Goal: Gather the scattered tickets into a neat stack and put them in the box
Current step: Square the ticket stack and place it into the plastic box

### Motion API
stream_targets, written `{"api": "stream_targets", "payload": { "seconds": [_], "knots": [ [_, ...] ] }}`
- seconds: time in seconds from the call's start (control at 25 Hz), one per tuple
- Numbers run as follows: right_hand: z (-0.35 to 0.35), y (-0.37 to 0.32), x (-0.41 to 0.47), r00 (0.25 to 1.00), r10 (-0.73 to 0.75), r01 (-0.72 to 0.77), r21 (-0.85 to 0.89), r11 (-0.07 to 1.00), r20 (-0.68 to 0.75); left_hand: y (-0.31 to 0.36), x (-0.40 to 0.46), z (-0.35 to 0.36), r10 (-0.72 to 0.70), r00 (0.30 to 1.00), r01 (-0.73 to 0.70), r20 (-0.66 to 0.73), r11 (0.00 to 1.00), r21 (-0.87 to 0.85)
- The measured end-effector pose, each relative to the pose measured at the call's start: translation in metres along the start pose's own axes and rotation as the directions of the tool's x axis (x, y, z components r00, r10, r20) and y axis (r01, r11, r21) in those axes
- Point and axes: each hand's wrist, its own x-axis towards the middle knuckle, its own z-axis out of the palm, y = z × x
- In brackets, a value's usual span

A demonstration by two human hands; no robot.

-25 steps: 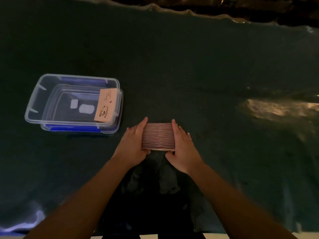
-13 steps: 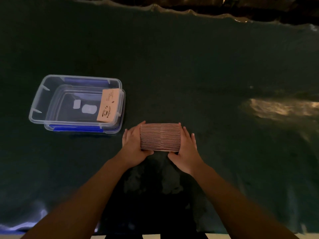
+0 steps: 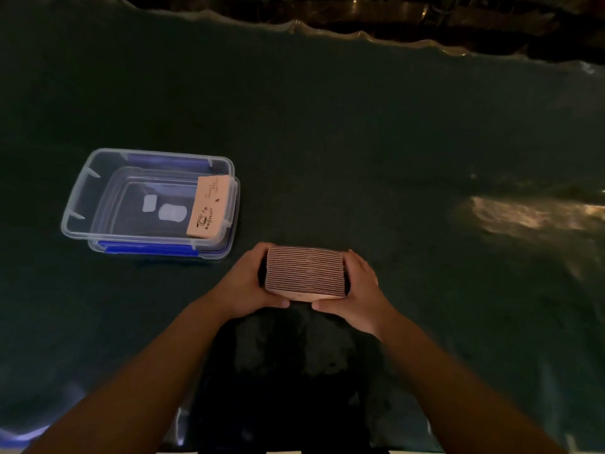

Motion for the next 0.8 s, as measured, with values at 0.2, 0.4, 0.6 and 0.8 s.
{"api": "stream_targets", "payload": {
  "seconds": [0.2, 0.4, 0.6, 0.8],
  "knots": [
    [-0.021, -0.022, -0.007, 0.992, 0.0, -0.053, 0.425, 0.904, 0.124, 0.023, -0.012, -0.021, 0.015, 0.997, 0.02, 0.081, 0.912, -0.409],
    [-0.05, -0.065, -0.016, 0.973, -0.029, -0.099, 0.523, 0.846, 0.23, 0.058, -0.015, -0.02, 0.041, 0.999, -0.025, 0.001, 0.638, -0.77],
    [-0.081, -0.106, -0.027, 0.973, -0.135, 0.017, 0.526, 0.85, 0.187, 0.097, -0.024, -0.029, -0.05, 0.983, -0.109, -0.174, 0.603, -0.79],
    [-0.091, -0.151, -0.024, 0.951, -0.241, 0.154, 0.382, 0.911, 0.194, 0.118, -0.038, -0.036, -0.088, 0.964, -0.128, -0.253, 0.676, -0.726]
  ]
}}
